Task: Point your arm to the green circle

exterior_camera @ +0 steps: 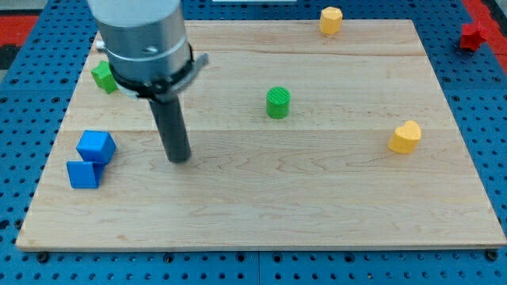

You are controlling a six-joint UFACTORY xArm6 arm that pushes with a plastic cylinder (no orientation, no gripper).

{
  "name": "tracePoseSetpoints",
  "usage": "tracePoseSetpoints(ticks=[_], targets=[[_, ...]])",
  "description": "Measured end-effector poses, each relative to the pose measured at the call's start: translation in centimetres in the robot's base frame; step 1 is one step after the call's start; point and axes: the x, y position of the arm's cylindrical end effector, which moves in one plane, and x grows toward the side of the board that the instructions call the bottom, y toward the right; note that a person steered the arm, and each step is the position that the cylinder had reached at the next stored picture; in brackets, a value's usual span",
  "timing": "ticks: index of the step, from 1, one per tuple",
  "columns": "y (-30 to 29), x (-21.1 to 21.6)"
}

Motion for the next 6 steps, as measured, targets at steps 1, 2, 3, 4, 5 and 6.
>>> tracePoseSetpoints(ticks=[1,2,3,4,5,6], targets=[[-5.6,-10.1],[-0.7,-14.4],[10.1,-1.3],[6.1,-1.8],[11.9,-13.9],[20.2,-10.1]])
